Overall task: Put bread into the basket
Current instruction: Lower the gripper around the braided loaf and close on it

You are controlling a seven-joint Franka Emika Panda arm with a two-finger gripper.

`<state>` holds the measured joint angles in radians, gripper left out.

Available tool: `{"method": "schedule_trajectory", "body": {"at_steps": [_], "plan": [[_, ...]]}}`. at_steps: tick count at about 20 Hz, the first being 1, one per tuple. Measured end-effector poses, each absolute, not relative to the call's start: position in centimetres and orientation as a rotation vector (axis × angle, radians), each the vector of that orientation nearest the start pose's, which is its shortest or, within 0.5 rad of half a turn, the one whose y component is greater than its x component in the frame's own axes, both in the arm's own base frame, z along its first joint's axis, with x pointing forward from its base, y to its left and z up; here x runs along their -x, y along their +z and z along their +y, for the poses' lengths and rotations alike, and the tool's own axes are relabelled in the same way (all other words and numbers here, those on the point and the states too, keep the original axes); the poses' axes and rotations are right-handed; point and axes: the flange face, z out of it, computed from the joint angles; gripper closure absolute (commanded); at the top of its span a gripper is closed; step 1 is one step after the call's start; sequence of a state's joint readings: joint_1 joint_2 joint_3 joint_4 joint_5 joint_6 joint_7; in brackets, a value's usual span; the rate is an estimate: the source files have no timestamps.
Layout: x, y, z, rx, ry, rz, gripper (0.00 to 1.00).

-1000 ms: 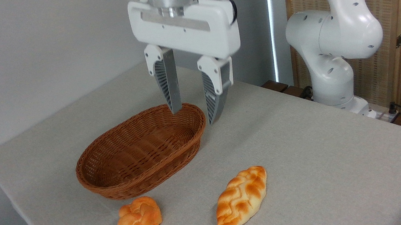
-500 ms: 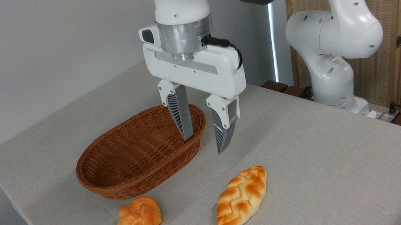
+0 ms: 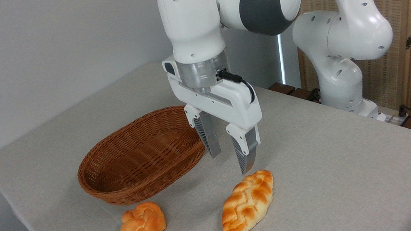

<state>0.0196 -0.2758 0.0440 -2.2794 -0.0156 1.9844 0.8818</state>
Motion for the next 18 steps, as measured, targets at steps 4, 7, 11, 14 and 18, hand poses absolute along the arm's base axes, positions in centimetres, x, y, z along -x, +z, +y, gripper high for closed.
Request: {"method": "schedule_trajectory", "body": {"at_steps": [4, 7, 11, 14, 18], "plan": [[-46.4, 45.3, 3.2, 2.861, -0.01, 1.262, 0.0], [-46.8, 43.5, 4.4, 2.795, -0.007, 1.258, 0.0], [-48.1, 40.7, 6.4, 2.781, -0.022, 1.22, 0.0], [-48.3, 40.3, 7.0, 2.785, -0.017, 1.208, 0.0], [-48.3, 40.3, 7.0, 2.785, -0.017, 1.208, 0.0]]}}
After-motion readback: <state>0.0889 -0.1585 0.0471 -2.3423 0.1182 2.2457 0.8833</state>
